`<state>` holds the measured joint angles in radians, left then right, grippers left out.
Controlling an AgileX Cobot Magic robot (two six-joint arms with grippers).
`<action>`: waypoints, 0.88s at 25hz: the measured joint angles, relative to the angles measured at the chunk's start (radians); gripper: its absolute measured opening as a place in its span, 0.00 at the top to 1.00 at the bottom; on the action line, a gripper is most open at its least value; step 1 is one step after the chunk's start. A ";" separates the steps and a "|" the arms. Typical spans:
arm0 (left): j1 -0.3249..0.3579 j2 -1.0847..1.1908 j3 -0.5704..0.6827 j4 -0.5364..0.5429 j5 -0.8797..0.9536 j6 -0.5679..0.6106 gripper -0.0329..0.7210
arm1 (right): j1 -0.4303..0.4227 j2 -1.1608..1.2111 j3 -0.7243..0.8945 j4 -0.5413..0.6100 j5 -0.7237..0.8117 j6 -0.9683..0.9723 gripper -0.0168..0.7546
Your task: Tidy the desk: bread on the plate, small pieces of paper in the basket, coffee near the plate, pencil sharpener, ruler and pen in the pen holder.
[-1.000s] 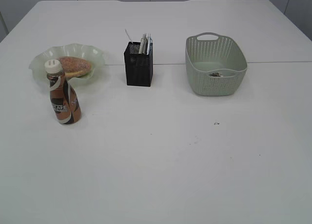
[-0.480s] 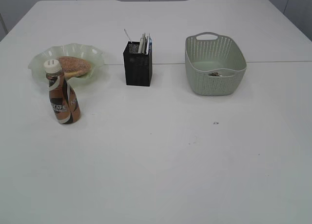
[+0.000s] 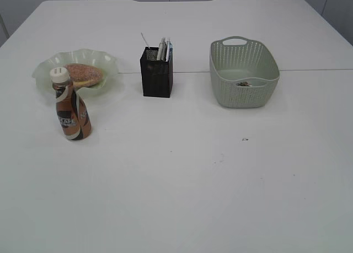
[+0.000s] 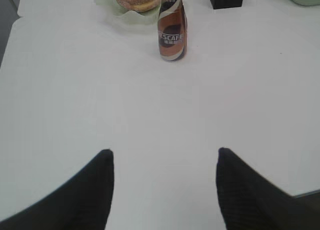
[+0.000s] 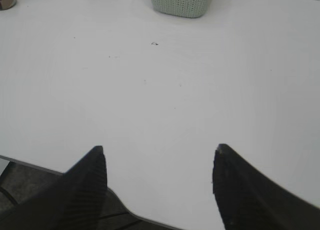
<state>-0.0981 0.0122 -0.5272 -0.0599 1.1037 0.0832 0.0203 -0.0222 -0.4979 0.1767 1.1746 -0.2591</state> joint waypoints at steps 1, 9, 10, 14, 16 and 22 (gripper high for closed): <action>0.002 0.000 0.000 -0.002 0.000 0.000 0.33 | 0.000 0.000 0.000 0.000 0.000 0.000 0.34; 0.003 0.000 0.000 -0.023 0.000 0.000 0.34 | 0.000 0.000 0.000 -0.019 0.000 0.000 0.34; 0.003 0.000 0.000 -0.023 0.000 0.000 0.35 | 0.000 0.000 0.000 -0.021 0.000 0.000 0.34; 0.003 0.000 0.000 -0.023 0.000 0.000 0.38 | 0.000 0.000 0.000 -0.023 0.000 0.000 0.34; 0.003 0.000 0.000 -0.023 0.000 0.000 0.39 | 0.000 0.000 0.000 -0.023 0.000 0.000 0.34; 0.003 0.000 0.000 -0.023 0.000 0.000 0.42 | 0.000 0.000 0.000 -0.023 0.000 0.000 0.34</action>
